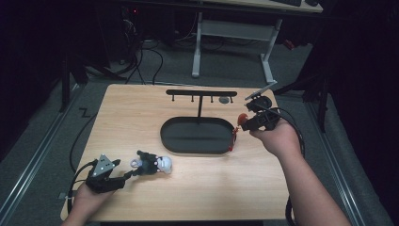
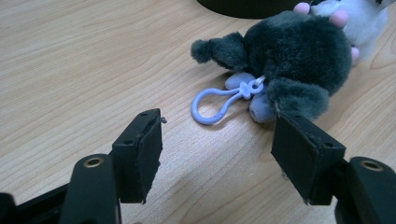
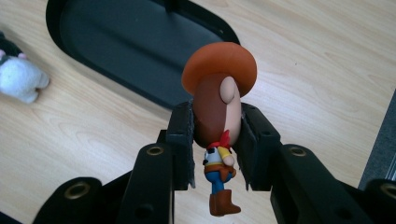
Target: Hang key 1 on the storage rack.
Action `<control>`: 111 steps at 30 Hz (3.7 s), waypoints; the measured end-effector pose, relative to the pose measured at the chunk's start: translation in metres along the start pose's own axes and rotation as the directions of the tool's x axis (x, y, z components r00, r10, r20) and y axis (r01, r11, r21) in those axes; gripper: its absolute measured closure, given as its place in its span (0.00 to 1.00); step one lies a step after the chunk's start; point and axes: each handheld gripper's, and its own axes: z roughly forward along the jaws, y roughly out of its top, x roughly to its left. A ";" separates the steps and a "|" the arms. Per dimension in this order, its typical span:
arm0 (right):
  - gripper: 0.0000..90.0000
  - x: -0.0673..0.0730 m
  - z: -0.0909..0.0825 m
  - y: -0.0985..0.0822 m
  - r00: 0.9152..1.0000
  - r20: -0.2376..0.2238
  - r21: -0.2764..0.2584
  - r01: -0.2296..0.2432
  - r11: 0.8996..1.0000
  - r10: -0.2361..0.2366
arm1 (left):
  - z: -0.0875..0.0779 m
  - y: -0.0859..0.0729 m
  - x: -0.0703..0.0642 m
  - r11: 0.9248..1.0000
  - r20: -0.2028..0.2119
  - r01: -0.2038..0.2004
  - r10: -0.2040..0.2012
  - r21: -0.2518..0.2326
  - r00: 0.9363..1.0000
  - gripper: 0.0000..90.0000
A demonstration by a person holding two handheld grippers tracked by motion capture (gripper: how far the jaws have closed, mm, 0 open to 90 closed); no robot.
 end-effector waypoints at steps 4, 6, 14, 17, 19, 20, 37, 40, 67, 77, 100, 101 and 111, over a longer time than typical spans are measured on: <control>0.77 -0.002 0.000 0.006 1.000 0.004 -0.015 -0.008 1.000 0.008 | 0.000 0.000 0.001 1.000 -0.001 0.000 0.000 -0.001 1.000 0.38; 0.77 -0.002 0.001 0.009 1.000 0.008 -0.017 -0.011 1.000 0.011 | -0.001 0.000 0.001 1.000 0.001 0.000 0.000 0.003 1.000 0.38; 0.77 -0.001 0.001 0.025 1.000 0.017 -0.039 -0.008 0.999 0.008 | -0.001 0.000 0.001 1.000 0.001 0.001 -0.001 -0.001 1.000 0.38; 0.77 -0.001 0.001 0.032 1.000 0.023 -0.044 -0.008 0.999 0.009 | -0.001 0.000 0.001 1.000 0.000 0.000 0.000 -0.001 1.000 0.38; 0.77 -0.001 0.002 0.036 1.000 0.025 -0.047 -0.014 0.999 0.015 | -0.002 0.000 0.001 1.000 0.000 0.003 -0.003 -0.003 1.000 0.38; 0.77 -0.002 0.002 0.038 1.000 0.027 -0.050 -0.014 0.999 0.015 | -0.002 0.000 0.001 1.000 0.000 0.003 -0.003 -0.003 1.000 0.38; 0.77 -0.006 0.004 0.064 0.999 0.038 -0.076 -0.018 0.997 0.021 | -0.002 -0.002 0.003 1.000 0.002 0.010 -0.010 -0.002 1.000 0.38; 0.77 -0.008 0.003 0.066 0.999 0.044 -0.079 -0.024 0.997 0.028 | -0.002 -0.002 0.003 1.000 0.002 0.009 -0.009 0.000 1.000 0.38; 0.76 -0.034 0.051 0.050 0.993 0.048 -0.062 -0.105 0.993 0.108 | 0.000 -0.002 0.002 1.000 0.003 0.003 -0.003 0.011 1.000 0.38; 0.69 -0.032 0.079 0.040 0.990 0.049 -0.075 -0.127 0.989 0.131 | 0.000 -0.002 0.001 1.000 0.005 0.007 -0.007 0.013 1.000 0.38; 0.50 -0.014 0.088 -0.006 0.995 -0.007 -0.106 -0.102 0.989 0.102 | 0.000 0.001 0.000 1.000 0.001 0.009 -0.009 0.001 1.000 0.40; 0.50 -0.013 0.090 -0.010 0.995 -0.013 -0.109 -0.099 0.989 0.099 | 0.000 0.001 0.000 1.000 0.001 0.011 -0.011 -0.001 1.000 0.40; 0.49 -0.010 0.107 -0.057 0.990 -0.063 -0.153 -0.132 0.979 0.124 | -0.005 0.002 0.001 0.998 0.009 0.046 -0.046 -0.039 0.999 0.40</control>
